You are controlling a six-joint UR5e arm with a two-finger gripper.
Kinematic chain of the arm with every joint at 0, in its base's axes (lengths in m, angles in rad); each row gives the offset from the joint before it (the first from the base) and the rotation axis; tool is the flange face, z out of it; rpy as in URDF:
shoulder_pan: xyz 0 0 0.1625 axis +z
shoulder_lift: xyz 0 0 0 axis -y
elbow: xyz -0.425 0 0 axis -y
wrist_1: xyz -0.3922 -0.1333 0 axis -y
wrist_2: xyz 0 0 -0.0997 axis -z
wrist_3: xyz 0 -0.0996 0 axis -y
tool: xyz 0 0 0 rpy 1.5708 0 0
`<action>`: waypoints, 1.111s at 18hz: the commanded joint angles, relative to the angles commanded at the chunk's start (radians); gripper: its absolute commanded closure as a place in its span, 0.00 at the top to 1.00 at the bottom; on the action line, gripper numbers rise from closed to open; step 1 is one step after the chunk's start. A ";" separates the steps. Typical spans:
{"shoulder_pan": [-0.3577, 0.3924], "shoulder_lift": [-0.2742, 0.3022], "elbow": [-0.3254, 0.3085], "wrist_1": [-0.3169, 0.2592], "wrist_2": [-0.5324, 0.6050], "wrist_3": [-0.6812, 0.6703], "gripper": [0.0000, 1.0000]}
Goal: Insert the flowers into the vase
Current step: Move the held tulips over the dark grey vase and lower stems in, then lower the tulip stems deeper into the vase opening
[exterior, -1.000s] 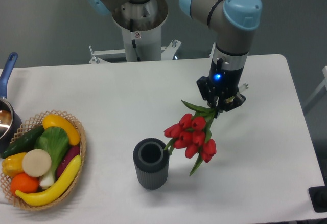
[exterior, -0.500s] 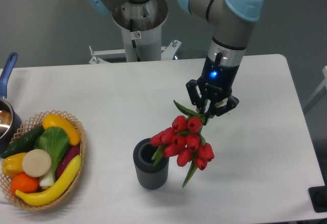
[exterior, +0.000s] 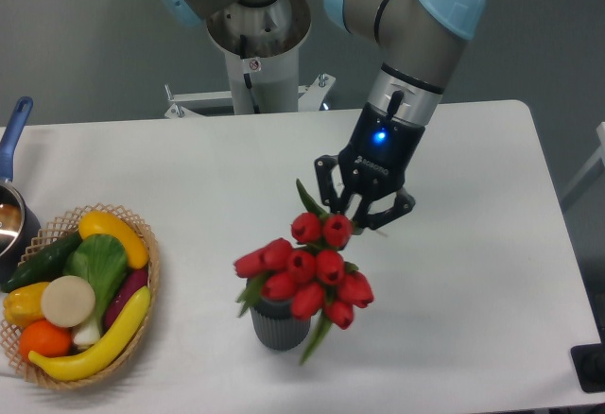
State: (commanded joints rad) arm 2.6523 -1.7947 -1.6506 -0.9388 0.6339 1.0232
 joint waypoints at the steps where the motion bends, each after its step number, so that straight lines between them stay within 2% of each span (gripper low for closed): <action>1: -0.002 -0.002 0.000 0.000 -0.029 -0.009 0.11; 4: -0.002 -0.009 0.006 0.002 -0.100 -0.020 0.11; 8: -0.002 -0.011 0.046 0.020 -0.170 -0.066 0.11; 14: -0.005 -0.015 0.084 0.040 -0.220 -0.109 0.11; 20: -0.034 -0.075 0.156 0.057 -0.234 -0.163 0.11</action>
State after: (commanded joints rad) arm 2.6186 -1.8699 -1.4941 -0.8820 0.4004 0.8606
